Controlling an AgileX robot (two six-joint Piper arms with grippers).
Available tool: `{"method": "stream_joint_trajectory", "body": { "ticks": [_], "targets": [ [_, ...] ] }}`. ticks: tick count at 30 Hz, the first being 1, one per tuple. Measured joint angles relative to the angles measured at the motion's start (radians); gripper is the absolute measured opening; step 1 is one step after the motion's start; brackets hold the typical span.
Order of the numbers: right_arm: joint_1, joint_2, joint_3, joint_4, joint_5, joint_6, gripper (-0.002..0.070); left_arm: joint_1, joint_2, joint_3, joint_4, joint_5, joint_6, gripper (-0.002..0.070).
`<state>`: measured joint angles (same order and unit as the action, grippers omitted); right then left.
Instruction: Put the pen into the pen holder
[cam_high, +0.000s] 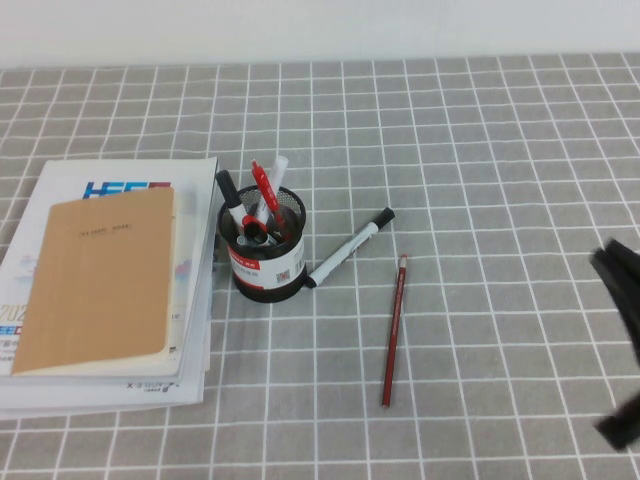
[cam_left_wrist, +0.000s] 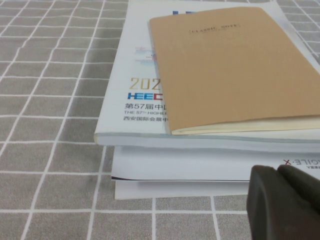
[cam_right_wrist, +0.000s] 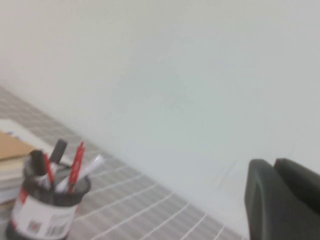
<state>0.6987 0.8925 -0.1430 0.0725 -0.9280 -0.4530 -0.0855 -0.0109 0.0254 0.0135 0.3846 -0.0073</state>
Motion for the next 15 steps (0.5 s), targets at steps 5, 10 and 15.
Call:
{"method": "stream_joint_trajectory", "body": {
  "ticks": [5,10,15],
  "targets": [
    [-0.057,-0.255,0.009,0.012,0.336,-0.002,-0.0013,0.000,0.000,0.000,0.000,0.000,0.000,-0.0005],
    [-0.205,-0.496,0.011,0.015,0.603,-0.004,-0.0013,0.000,0.000,0.000,0.000,0.000,0.000,-0.0005],
    [-0.341,-0.692,0.011,0.015,0.760,-0.004,-0.0012,0.000,0.000,0.000,0.000,0.000,0.000,-0.0005]
  ]
}}
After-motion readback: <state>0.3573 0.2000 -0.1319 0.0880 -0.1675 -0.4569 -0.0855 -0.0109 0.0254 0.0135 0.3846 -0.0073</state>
